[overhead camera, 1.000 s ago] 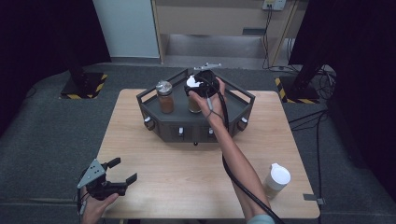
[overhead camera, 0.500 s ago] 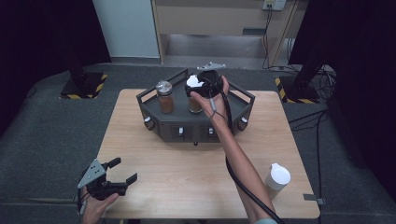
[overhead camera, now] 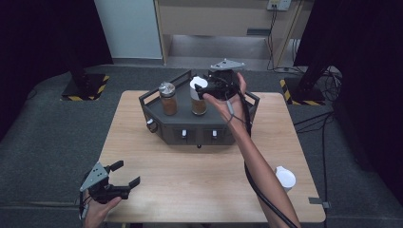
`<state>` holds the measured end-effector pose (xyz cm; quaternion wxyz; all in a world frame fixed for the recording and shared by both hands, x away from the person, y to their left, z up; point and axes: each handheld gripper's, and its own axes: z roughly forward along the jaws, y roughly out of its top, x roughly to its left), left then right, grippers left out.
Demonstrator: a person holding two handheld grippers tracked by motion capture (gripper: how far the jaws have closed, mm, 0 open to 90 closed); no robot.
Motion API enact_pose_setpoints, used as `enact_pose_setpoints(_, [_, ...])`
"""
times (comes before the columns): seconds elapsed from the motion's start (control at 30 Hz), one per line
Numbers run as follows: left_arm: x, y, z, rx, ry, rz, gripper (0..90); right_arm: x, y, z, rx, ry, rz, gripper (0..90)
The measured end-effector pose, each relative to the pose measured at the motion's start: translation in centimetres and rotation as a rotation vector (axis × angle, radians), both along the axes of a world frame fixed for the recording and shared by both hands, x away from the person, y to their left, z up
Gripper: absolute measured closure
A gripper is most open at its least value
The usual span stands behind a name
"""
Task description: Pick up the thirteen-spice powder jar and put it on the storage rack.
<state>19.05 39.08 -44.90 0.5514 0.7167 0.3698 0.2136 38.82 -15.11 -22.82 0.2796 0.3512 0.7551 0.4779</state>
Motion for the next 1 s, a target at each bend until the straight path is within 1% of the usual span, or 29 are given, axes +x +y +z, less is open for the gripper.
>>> enact_pose_setpoints(0.07, [0.0,-0.1,0.0,0.002,0.002,0.000,4.3,-0.8,-0.7,0.3,0.001,-0.017,0.007,7.2])
enact_pose_setpoints(0.13, [0.0,0.0,0.0,0.001,0.002,0.000,4.3,-1.2,-1.4,0.6,0.010,-0.015,0.016,7.2])
enact_pose_setpoints(0.2, [0.0,0.0,0.0,0.001,0.003,0.000,4.2,-1.8,-2.0,0.9,0.005,-0.023,0.020,7.1])
enact_pose_setpoints(0.23, [0.0,0.0,0.0,0.000,0.003,-0.002,4.2,-2.4,-2.5,1.1,-0.003,-0.029,0.022,7.1])
enact_pose_setpoints(0.27, [0.0,0.0,0.0,-0.001,0.004,-0.003,4.2,-2.4,-2.5,1.1,-0.003,-0.029,0.022,7.1])
enact_pose_setpoints(0.3, [0.1,0.0,0.0,-0.001,0.004,-0.005,4.2,-2.7,-2.8,1.2,-0.007,-0.034,0.024,7.2])
enact_pose_setpoints(0.37, [0.1,-0.1,0.0,0.002,0.004,-0.009,4.1,-4.1,-3.9,1.2,-0.015,-0.067,0.014,7.6])
enact_pose_setpoints(0.47, [0.1,0.0,0.0,-0.001,0.003,-0.009,3.9,-5.2,-5.2,1.3,-0.016,-0.078,0.014,7.3])
enact_pose_setpoints(0.57, [0.1,0.0,0.0,-0.004,-0.001,-0.014,3.7,-6.4,-6.7,1.3,-0.006,-0.084,0.015,7.0])
enact_pose_setpoints(0.73, [0.1,0.0,0.0,-0.004,0.001,-0.014,3.6,-8.6,-8.7,1.0,-0.004,-0.093,0.016,6.3])
enact_pose_setpoints(1.0, [0.1,-0.1,0.0,-0.003,0.002,-0.013,3.6,-11.8,-11.8,-0.6,0.014,-0.089,0.022,6.1])
